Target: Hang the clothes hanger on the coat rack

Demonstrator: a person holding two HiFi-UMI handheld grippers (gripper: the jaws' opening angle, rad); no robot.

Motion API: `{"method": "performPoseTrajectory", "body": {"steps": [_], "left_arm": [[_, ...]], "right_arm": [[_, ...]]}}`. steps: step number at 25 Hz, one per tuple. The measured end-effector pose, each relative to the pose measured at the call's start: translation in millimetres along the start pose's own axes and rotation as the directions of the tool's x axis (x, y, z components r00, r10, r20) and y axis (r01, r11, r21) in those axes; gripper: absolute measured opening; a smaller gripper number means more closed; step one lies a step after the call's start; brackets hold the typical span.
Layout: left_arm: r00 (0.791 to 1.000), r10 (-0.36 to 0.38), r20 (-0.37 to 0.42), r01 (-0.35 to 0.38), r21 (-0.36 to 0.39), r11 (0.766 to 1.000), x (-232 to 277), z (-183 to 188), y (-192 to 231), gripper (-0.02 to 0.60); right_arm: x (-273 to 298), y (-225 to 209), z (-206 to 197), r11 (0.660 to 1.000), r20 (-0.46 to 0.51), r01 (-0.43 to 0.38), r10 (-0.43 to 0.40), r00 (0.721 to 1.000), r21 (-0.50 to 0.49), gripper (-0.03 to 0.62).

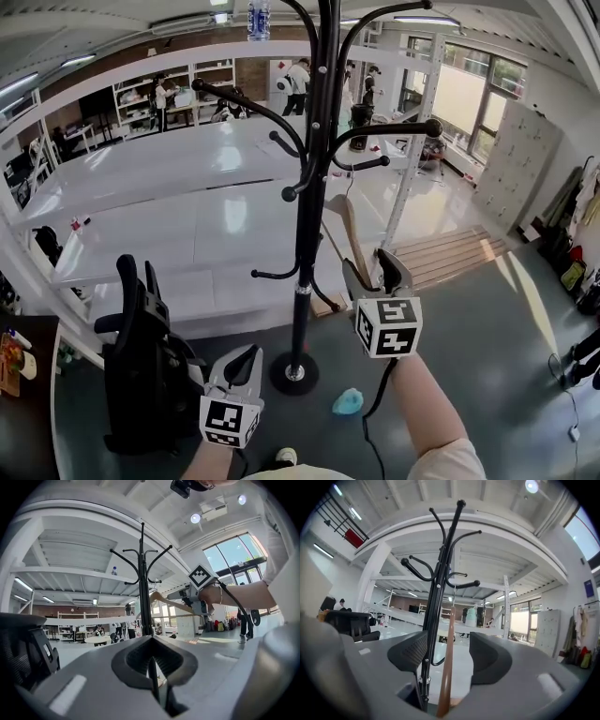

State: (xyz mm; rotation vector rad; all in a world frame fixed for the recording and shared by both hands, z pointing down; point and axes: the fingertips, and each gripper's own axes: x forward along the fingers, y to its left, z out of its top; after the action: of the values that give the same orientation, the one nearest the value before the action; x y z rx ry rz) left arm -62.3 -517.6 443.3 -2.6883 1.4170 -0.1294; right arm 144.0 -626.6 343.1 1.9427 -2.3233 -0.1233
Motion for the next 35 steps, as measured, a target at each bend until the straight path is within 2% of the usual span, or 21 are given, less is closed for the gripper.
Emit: {"method": "performPoseTrajectory", "body": {"steps": [5,6,8,12,19,22,26,29,35], "left_arm": [[1.000,-0.006,0.016,0.006,0.008,1.000,-12.3,10.4,-19.4,0.000],[1.000,-0.008,0.022,0.008,0.011,1.000,-14.6,14.2,-25.6,0.000],[0.999,-0.012,0.030,0.012,0.017,1.000,-19.4,20.8,-38.7,0.000],[0.999,-0.019,0.047,0.018,0.020,1.000,-34.9,31.1,-65.7,0.000],[0.998,-0.016,0.059,0.016,-0.005,1.000,-75.6,40.7,-112.0,0.000],[0.998,-0.006,0.055,0.007,-0.018,1.000,-96.5,36.6,-130.0,0.000],[1.000,0.013,0.026,-0.011,-0.045,0.999,-119.9,21.7,-144.4,0.000],[0.999,0.032,0.015,-0.031,-0.056,0.998,-140.1,16.4,-147.6,0.000],[0.999,0.039,0.022,-0.038,-0.036,0.999,-182.2,20.5,-162.1,0.000]], "right_arm": [[-55.9,0.5,-1.1,1.000,0.038,0.015,-0.016,0.999,0.015,0.270],[-69.5,-0.1,-4.3,1.000,0.039,0.020,-0.021,0.999,0.017,0.228],[-95.2,0.7,-14.5,1.000,0.029,0.021,-0.021,0.999,0.016,0.094],[-140.8,7.9,-39.8,0.999,0.006,0.004,-0.004,1.000,0.052,0.035],[-213.5,29.8,-86.3,0.991,-0.039,-0.049,0.054,0.998,0.123,0.026],[-242.9,49.4,-116.3,0.986,-0.078,-0.105,0.116,0.990,0.128,0.026],[-273.8,67.7,-148.6,0.981,-0.147,-0.135,0.156,0.977,0.142,0.026],[-295.9,79.3,-155.2,0.976,-0.153,-0.145,0.170,0.973,0.161,0.026],[-336.8,97.8,-139.6,0.990,-0.108,-0.118,0.125,0.986,0.071,0.026]]}}
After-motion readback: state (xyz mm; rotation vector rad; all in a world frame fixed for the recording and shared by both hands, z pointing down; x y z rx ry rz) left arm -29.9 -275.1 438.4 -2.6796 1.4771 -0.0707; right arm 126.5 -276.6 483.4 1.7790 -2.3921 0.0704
